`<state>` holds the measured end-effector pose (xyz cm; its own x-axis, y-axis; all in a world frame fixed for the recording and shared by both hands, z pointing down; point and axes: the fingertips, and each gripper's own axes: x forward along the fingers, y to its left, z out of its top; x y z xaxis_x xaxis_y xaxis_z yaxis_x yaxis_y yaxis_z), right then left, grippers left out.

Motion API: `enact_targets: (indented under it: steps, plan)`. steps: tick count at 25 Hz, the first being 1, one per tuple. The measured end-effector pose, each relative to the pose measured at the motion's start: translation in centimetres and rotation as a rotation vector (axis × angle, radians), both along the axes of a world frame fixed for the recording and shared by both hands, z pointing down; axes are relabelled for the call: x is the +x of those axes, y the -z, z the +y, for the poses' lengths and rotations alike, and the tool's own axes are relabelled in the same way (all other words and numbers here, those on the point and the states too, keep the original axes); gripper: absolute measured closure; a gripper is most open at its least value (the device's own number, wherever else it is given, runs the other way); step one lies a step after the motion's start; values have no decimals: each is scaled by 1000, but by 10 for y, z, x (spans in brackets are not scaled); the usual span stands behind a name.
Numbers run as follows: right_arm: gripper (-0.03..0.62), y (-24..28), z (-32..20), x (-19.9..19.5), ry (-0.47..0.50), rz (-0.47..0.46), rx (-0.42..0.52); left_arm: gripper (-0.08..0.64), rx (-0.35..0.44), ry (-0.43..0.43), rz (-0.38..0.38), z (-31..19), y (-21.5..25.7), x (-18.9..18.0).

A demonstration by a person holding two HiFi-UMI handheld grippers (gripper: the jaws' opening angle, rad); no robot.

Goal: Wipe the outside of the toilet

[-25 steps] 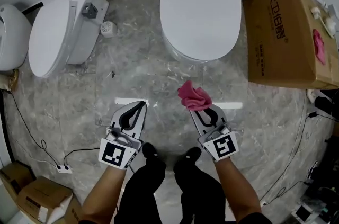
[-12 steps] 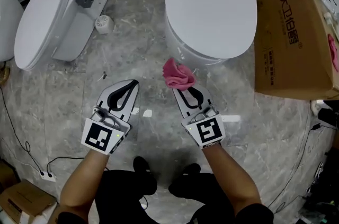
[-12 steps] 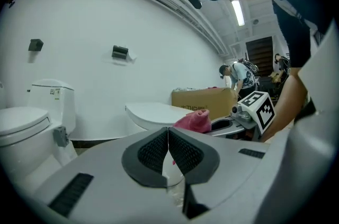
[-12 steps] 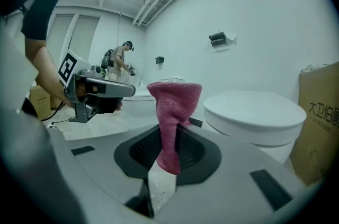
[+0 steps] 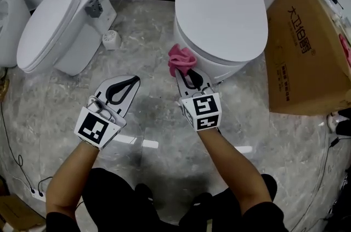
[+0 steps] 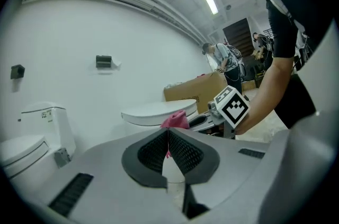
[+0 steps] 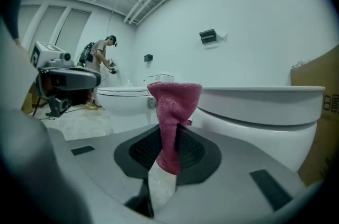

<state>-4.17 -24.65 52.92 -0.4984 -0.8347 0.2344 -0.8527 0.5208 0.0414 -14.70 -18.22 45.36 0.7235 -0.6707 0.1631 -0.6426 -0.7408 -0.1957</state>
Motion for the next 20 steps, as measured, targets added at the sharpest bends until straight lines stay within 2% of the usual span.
enact_targets:
  steps: [3,10,16,20]
  plan:
    - [506,-4,-16,-2,-59,27,-9,543,12,-11,12,2,5,2]
    - [506,-15,-32,2,-196,8,-76,543,17,-96,13,25,13,15]
    - [506,-23,-39,25,-284,-47,-135,543,0,-98,38,26,18,14]
    - [508,-22,-36,32,-292,-39,-127,543,-3,-97,39,23,16,11]
